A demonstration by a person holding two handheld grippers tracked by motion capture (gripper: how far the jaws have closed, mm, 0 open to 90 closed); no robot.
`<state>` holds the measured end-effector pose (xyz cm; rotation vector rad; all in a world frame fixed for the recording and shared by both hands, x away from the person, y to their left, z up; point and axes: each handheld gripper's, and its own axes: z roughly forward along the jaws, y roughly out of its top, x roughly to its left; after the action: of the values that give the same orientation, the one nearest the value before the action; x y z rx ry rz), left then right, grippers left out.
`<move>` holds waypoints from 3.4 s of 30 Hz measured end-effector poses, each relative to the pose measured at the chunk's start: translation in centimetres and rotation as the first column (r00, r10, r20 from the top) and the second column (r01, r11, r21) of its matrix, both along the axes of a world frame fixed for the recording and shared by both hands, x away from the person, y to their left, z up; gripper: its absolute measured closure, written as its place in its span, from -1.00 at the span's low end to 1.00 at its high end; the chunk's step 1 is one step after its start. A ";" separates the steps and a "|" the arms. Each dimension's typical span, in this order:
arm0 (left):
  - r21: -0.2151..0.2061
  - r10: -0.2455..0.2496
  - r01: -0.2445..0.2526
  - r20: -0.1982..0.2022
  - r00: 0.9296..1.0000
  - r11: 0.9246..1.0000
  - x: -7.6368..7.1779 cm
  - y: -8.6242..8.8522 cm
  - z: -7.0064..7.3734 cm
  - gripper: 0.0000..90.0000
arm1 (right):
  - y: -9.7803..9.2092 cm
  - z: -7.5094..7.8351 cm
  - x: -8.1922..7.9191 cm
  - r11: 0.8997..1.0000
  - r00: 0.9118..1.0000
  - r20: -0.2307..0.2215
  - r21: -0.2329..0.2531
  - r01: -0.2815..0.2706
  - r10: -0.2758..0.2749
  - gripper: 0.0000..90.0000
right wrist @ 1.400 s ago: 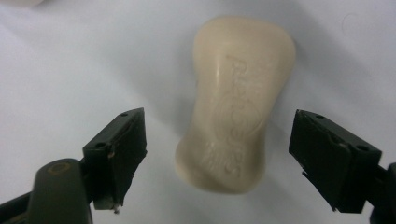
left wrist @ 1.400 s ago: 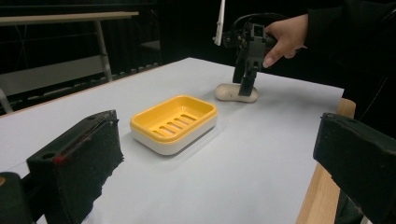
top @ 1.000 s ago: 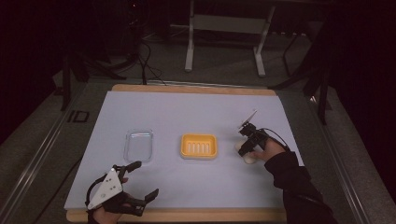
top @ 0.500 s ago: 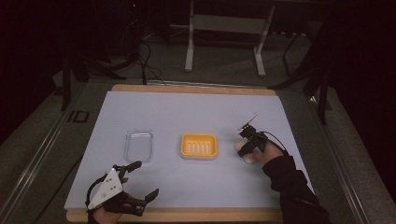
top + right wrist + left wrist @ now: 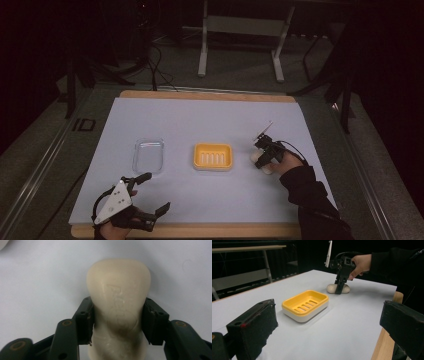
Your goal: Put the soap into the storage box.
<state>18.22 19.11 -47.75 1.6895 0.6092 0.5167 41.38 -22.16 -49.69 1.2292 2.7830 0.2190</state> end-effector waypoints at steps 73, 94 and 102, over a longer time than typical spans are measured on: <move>0.002 -0.006 0.006 -0.005 1.000 1.000 0.1 0.0 -0.1 -0.97 | 5.6 7.2 -1.2 0.779 0.782 0.098 0.071 -0.623 0.616 0.11; -0.003 -0.006 0.006 -0.005 1.000 1.000 0.0 0.1 0.0 -0.97 | 8.7 8.4 -1.0 0.725 0.734 0.142 0.116 -0.679 0.665 0.11; -0.002 -0.006 0.006 -0.006 1.000 1.000 0.0 0.1 0.0 -0.97 | 9.6 8.6 -0.8 0.702 0.715 0.168 0.138 -0.699 0.679 0.11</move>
<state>18.25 19.21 -47.80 1.6908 0.6083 0.5067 40.62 -12.56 -41.11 0.0942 3.0343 0.5941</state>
